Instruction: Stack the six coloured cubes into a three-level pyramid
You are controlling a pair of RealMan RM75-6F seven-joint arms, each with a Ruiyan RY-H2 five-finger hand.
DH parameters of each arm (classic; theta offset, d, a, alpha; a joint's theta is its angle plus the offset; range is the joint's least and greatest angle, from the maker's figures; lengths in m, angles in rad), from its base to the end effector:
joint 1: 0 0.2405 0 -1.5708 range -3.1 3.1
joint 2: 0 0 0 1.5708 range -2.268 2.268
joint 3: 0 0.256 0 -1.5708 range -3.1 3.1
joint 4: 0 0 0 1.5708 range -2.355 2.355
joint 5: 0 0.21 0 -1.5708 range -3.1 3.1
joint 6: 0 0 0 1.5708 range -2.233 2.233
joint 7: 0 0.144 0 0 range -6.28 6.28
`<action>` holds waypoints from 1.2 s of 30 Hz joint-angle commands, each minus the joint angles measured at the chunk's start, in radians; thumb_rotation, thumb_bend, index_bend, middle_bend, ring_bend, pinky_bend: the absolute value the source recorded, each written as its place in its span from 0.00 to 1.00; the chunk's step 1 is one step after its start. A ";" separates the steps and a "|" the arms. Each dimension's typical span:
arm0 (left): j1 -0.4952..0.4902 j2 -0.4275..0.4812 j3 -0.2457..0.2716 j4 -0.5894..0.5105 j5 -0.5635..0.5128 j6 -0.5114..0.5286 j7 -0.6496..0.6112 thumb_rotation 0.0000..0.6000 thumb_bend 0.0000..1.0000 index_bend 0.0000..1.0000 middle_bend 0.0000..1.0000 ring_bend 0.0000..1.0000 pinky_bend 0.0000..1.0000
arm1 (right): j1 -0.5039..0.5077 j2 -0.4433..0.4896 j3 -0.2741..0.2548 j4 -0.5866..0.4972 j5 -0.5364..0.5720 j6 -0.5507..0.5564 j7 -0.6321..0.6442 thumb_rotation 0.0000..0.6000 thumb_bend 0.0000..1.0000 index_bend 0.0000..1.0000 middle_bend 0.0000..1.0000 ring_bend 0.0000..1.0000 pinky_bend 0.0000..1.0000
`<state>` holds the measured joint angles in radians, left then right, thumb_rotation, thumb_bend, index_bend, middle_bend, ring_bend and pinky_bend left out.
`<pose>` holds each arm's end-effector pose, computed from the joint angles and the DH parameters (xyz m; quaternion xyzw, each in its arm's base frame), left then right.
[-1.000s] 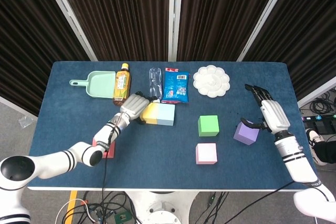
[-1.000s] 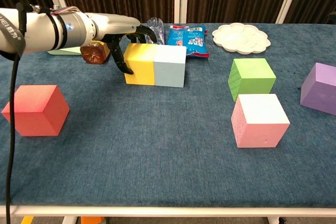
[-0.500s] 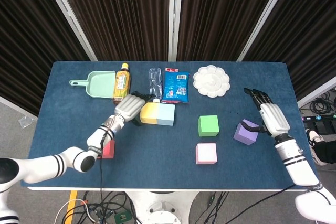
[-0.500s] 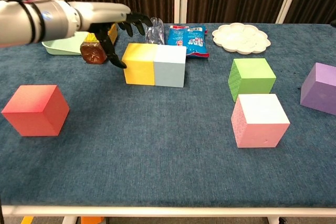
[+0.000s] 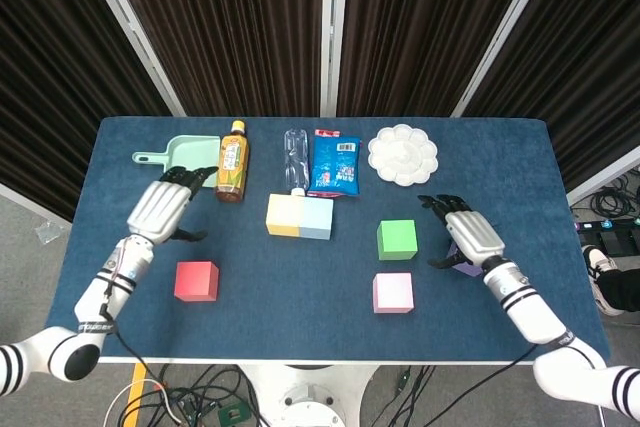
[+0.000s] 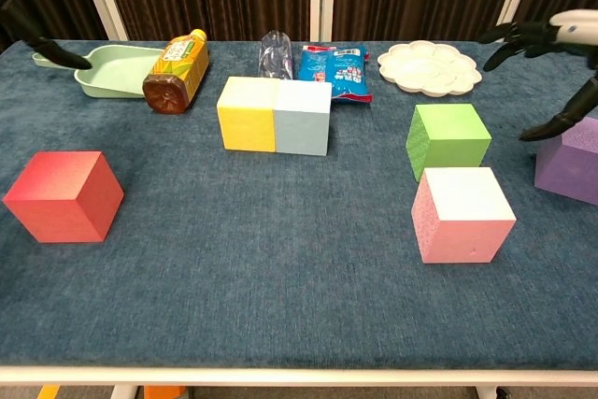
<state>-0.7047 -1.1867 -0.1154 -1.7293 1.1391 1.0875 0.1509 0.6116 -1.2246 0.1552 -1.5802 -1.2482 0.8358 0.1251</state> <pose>-0.1677 0.3362 0.0926 -0.7001 -0.3878 -0.4074 0.4399 -0.2162 -0.3318 0.0674 0.6896 -0.4970 0.3659 0.3788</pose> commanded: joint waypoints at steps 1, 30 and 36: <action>0.026 0.017 0.012 -0.013 0.025 0.013 -0.025 1.00 0.09 0.09 0.14 0.19 0.14 | 0.024 -0.052 0.000 0.028 0.036 -0.014 -0.045 1.00 0.04 0.00 0.15 0.00 0.00; 0.096 0.051 -0.013 -0.002 0.099 -0.007 -0.140 1.00 0.09 0.09 0.14 0.19 0.14 | 0.155 -0.313 0.120 0.147 0.241 -0.019 -0.190 1.00 0.24 0.00 0.36 0.05 0.00; 0.108 0.056 -0.015 -0.002 0.108 -0.005 -0.147 1.00 0.09 0.09 0.14 0.19 0.14 | 0.211 -0.362 0.144 0.161 0.338 -0.020 -0.272 1.00 0.24 0.00 0.36 0.05 0.00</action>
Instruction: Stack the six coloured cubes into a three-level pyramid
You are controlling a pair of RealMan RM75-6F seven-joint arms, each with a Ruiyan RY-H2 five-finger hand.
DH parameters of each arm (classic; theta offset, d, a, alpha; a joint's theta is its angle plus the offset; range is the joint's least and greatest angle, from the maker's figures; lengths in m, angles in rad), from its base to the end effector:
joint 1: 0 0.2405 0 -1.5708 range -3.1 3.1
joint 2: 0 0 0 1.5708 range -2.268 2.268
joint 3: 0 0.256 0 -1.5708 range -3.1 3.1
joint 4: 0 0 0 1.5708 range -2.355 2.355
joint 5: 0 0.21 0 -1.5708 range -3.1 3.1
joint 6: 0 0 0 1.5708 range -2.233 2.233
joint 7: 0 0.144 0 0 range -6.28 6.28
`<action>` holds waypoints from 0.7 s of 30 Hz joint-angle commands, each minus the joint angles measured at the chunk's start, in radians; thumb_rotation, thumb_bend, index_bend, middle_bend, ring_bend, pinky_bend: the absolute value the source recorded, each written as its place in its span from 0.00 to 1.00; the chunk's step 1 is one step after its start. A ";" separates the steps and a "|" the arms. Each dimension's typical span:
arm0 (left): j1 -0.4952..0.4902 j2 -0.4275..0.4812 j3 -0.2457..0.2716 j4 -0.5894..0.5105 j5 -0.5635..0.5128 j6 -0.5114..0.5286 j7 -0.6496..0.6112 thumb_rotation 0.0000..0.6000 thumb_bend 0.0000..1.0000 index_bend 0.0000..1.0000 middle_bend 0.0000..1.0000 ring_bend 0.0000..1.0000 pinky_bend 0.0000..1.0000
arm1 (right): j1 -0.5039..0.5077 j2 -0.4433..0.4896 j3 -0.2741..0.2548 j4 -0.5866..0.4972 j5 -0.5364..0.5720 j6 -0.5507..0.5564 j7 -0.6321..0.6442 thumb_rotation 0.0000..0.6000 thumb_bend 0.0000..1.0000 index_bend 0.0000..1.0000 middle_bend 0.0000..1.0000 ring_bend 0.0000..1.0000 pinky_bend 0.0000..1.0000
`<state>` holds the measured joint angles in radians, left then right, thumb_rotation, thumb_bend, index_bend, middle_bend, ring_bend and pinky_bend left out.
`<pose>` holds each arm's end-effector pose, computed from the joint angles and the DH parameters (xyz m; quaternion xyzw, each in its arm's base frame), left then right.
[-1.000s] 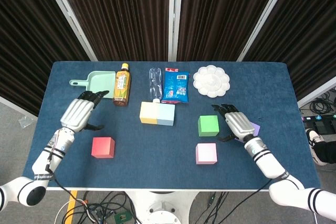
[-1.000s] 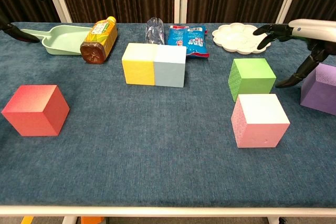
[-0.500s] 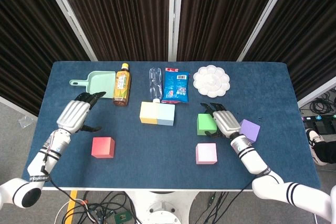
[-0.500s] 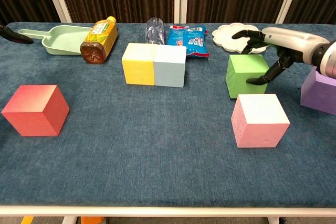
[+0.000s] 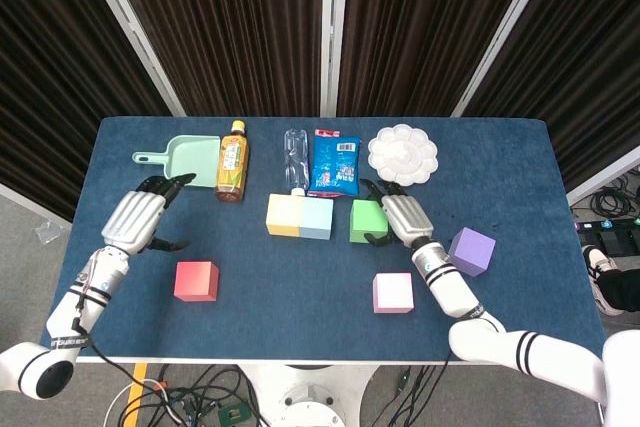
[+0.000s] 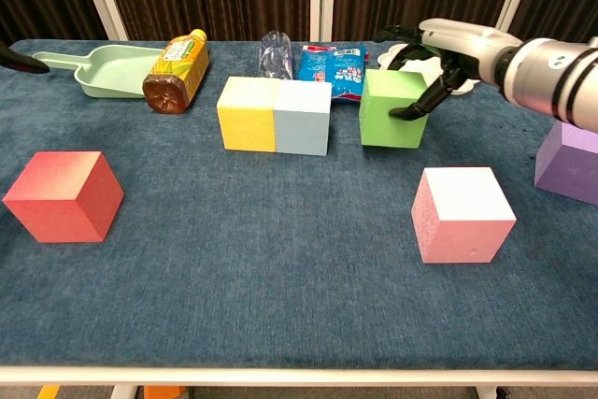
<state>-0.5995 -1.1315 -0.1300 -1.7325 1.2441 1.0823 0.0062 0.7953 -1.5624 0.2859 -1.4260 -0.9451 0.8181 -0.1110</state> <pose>-0.1923 0.3201 0.1099 -0.6783 -0.4192 -0.4232 0.4302 -0.1365 -0.3754 -0.0167 0.6622 -0.5203 0.4032 0.3580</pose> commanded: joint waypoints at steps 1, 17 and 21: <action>0.005 0.000 0.000 0.003 0.005 0.000 -0.005 1.00 0.09 0.09 0.14 0.19 0.14 | 0.037 -0.033 0.015 0.011 0.052 -0.002 -0.051 1.00 0.24 0.00 0.36 0.05 0.00; 0.024 0.003 -0.002 0.019 0.037 -0.009 -0.043 1.00 0.09 0.09 0.14 0.19 0.14 | 0.088 -0.085 0.012 0.064 0.144 0.009 -0.125 1.00 0.24 0.00 0.35 0.05 0.00; 0.025 0.001 -0.003 0.022 0.041 -0.013 -0.046 1.00 0.09 0.09 0.14 0.19 0.14 | 0.092 -0.094 0.007 0.067 0.143 0.016 -0.132 1.00 0.24 0.00 0.35 0.05 0.00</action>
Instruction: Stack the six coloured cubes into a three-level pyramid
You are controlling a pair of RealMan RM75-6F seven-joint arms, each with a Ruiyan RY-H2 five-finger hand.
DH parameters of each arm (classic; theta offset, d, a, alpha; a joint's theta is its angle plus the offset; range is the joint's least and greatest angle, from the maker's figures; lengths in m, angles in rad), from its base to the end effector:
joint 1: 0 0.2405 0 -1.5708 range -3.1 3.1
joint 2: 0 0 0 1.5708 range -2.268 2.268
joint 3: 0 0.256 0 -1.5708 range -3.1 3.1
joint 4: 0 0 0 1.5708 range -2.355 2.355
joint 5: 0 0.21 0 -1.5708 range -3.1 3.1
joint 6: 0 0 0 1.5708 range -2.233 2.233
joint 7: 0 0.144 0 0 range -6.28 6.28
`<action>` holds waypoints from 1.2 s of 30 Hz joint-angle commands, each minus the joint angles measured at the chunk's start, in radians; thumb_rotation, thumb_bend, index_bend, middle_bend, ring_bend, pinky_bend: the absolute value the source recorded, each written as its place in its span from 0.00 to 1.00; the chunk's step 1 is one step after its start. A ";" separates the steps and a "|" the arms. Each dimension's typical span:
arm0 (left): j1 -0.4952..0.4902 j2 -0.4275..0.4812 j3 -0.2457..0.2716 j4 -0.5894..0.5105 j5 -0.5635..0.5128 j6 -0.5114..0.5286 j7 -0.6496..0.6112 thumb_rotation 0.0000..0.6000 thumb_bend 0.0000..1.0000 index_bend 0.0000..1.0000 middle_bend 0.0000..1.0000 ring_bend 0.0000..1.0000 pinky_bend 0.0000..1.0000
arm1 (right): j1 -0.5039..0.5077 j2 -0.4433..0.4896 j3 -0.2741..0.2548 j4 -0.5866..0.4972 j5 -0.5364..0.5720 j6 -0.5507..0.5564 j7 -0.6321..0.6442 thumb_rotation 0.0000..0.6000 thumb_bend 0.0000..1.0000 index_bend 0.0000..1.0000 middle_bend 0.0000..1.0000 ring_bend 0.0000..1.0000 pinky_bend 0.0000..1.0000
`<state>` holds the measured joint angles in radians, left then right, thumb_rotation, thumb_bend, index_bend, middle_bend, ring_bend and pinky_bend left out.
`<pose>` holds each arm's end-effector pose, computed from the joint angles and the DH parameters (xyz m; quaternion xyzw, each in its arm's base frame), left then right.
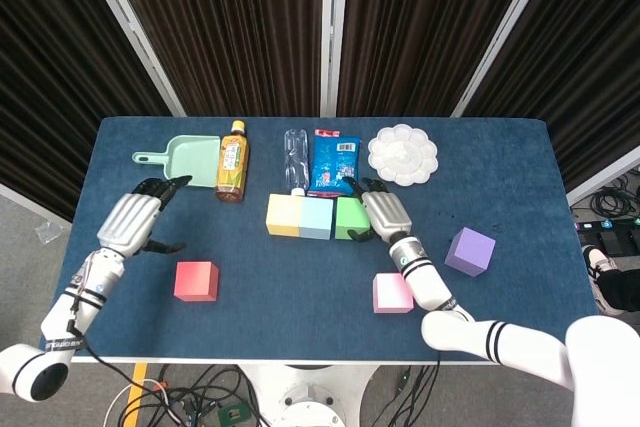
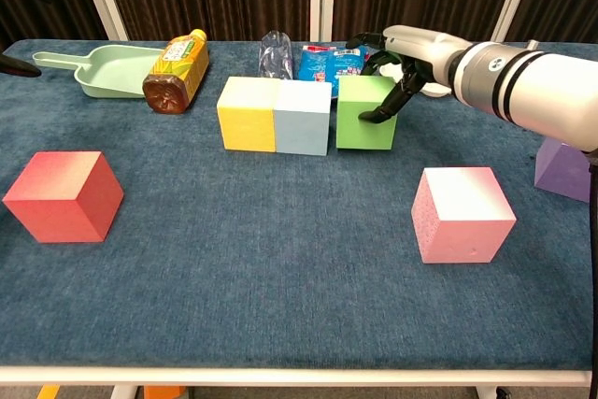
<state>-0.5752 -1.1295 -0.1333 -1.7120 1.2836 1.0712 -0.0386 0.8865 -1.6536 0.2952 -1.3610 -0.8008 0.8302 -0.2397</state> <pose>-0.1998 0.3172 0.1107 -0.6774 -0.4249 -0.4245 0.4246 -0.1132 -0.3855 -0.0416 0.6686 -0.5161 0.3855 0.3715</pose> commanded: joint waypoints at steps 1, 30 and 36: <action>0.001 -0.001 0.000 0.002 0.003 -0.002 -0.003 1.00 0.09 0.09 0.14 0.19 0.14 | 0.001 -0.005 -0.005 0.003 -0.001 0.007 -0.006 1.00 0.24 0.00 0.35 0.05 0.00; 0.010 -0.008 -0.006 0.031 0.019 -0.024 -0.041 1.00 0.09 0.09 0.14 0.19 0.14 | 0.027 -0.075 -0.005 0.078 -0.013 0.011 -0.017 1.00 0.24 0.00 0.34 0.04 0.00; 0.011 -0.007 -0.006 0.031 0.024 -0.026 -0.045 1.00 0.09 0.09 0.14 0.19 0.14 | 0.024 -0.074 -0.013 0.077 -0.028 0.016 -0.024 1.00 0.23 0.00 0.31 0.03 0.00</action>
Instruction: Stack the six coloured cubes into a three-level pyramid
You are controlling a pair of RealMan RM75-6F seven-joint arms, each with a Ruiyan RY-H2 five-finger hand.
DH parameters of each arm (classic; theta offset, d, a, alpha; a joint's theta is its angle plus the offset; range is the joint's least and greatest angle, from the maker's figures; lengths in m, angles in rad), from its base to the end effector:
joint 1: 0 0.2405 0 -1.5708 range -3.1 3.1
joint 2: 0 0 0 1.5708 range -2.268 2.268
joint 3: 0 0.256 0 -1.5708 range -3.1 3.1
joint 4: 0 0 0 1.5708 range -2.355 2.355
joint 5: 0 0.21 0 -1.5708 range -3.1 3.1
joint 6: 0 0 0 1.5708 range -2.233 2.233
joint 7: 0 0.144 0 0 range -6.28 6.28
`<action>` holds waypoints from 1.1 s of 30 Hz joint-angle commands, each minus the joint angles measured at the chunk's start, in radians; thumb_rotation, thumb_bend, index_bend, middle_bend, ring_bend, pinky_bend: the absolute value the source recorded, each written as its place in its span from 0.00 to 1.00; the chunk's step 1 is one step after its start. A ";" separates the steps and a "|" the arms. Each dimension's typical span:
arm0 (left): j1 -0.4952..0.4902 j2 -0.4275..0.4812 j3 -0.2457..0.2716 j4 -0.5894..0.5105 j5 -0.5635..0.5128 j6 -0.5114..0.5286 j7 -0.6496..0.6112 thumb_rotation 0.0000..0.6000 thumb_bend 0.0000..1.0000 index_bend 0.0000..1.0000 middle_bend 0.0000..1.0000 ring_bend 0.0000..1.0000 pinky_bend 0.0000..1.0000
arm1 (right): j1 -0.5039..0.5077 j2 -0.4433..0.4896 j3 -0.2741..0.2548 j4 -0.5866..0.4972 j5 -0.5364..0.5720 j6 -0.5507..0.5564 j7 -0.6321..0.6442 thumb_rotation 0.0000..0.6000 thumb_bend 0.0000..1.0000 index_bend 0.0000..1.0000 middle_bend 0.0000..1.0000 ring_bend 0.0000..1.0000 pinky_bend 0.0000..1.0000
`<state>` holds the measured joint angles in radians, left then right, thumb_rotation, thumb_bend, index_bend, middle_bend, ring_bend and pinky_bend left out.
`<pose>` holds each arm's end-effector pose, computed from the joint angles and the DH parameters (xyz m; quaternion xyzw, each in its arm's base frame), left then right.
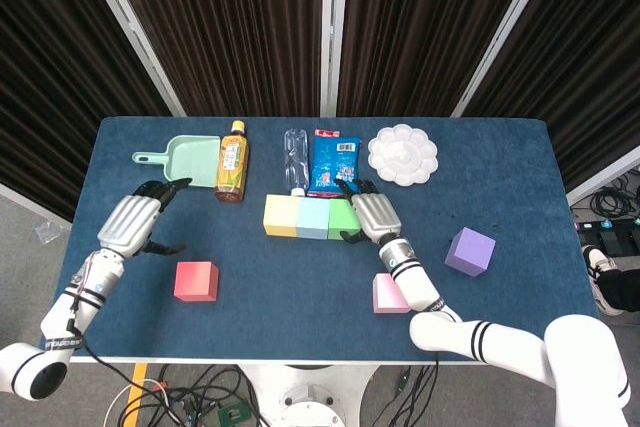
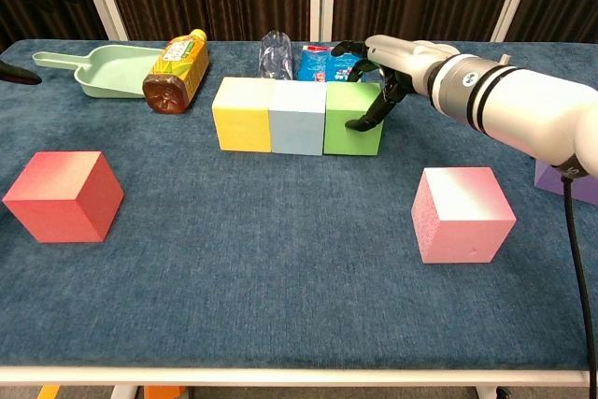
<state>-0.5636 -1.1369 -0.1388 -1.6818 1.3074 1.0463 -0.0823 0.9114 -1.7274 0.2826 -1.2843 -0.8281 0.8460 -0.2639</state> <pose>-0.2065 0.3180 0.1085 -0.6768 -0.4346 -0.4224 0.4178 -0.1063 -0.3856 -0.0603 0.6836 -0.4930 0.3829 0.3783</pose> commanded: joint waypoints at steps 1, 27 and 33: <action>0.000 0.001 -0.001 0.000 0.001 -0.001 -0.002 1.00 0.09 0.09 0.14 0.19 0.14 | -0.002 0.000 0.000 0.000 -0.001 0.000 0.002 1.00 0.22 0.00 0.30 0.03 0.00; 0.001 -0.001 -0.003 -0.003 0.014 -0.004 -0.007 1.00 0.09 0.09 0.13 0.19 0.14 | -0.026 0.013 -0.003 -0.028 0.004 0.024 -0.016 1.00 0.20 0.00 0.32 0.02 0.00; 0.003 -0.001 -0.001 -0.004 0.014 -0.005 -0.008 1.00 0.09 0.09 0.13 0.19 0.14 | -0.023 0.002 0.003 -0.023 0.008 0.035 -0.024 1.00 0.20 0.00 0.32 0.02 0.00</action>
<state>-0.5604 -1.1379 -0.1399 -1.6859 1.3211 1.0415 -0.0904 0.8880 -1.7256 0.2853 -1.3081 -0.8205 0.8810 -0.2879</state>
